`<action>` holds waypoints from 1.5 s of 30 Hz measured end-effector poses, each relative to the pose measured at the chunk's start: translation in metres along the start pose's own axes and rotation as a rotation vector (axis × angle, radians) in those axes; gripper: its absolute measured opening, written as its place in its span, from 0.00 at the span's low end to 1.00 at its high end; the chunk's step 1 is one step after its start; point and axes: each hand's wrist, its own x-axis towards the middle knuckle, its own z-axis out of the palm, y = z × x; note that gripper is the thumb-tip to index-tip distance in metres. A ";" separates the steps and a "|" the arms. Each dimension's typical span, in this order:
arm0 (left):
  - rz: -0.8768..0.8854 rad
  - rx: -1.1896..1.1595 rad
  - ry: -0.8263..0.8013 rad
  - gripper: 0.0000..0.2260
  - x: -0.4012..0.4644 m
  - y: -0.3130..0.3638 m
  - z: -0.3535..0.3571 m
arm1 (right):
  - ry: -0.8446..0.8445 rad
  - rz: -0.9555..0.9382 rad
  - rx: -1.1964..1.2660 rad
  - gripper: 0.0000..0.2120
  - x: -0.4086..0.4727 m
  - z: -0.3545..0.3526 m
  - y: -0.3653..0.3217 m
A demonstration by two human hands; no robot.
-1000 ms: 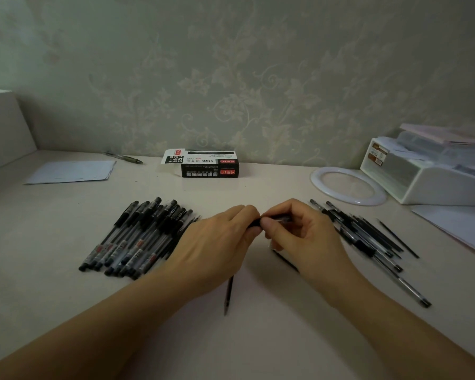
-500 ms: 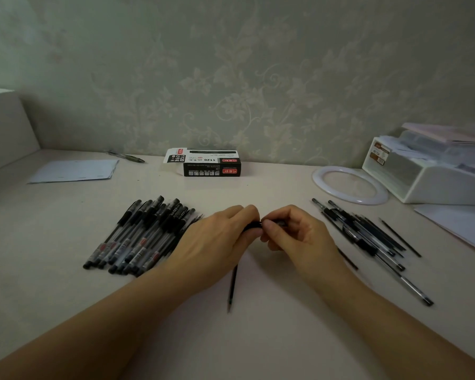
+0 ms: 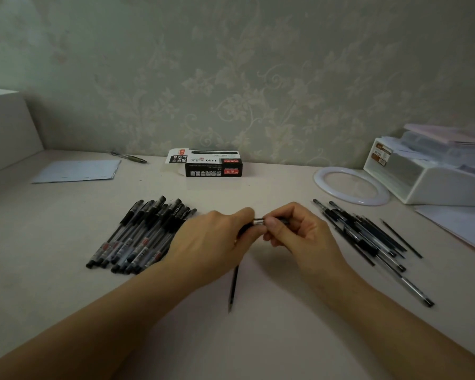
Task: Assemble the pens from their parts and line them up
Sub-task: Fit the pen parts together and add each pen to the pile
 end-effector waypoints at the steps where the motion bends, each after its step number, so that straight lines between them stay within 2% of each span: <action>1: -0.053 -0.001 0.019 0.20 0.001 -0.004 0.000 | 0.035 -0.013 0.006 0.01 0.001 -0.002 -0.001; 4: -0.115 -0.020 0.055 0.22 0.003 -0.007 -0.003 | 0.119 -0.064 -0.036 0.01 0.004 -0.009 -0.003; 7: -0.082 -0.056 0.023 0.15 0.000 0.002 -0.003 | 0.135 -0.083 -0.314 0.04 0.003 -0.015 0.001; 11: -0.071 -0.201 -0.039 0.08 -0.003 0.007 0.002 | 0.059 -0.107 -0.737 0.05 0.000 -0.018 0.011; 15: -0.048 -0.194 -0.061 0.06 -0.003 0.006 0.001 | 0.000 -0.114 -0.871 0.03 0.001 -0.018 0.015; 19: -0.030 -0.187 -0.033 0.06 -0.002 0.004 0.001 | 0.029 -0.131 -0.799 0.09 0.001 -0.017 0.013; 22: 0.006 -0.210 -0.003 0.06 -0.001 0.005 0.000 | 0.082 -0.211 -0.699 0.06 0.001 -0.011 0.004; 31: 0.058 -0.235 0.028 0.06 0.000 0.006 -0.001 | -0.056 -0.098 -0.298 0.07 -0.001 -0.007 0.002; 36: 0.058 -0.273 0.002 0.09 -0.001 0.007 0.002 | -0.047 -0.076 -0.250 0.10 0.002 -0.007 0.007; 41: 0.021 -0.274 -0.047 0.19 -0.001 0.005 0.004 | -0.073 -0.070 -0.202 0.04 0.003 -0.009 0.008; 43: 0.004 -0.272 -0.064 0.22 -0.001 0.005 0.005 | -0.097 -0.069 -0.180 0.05 0.003 -0.010 0.007; 45: -0.010 -0.257 -0.065 0.21 -0.001 0.004 0.006 | -0.103 -0.061 -0.191 0.06 0.003 -0.010 0.007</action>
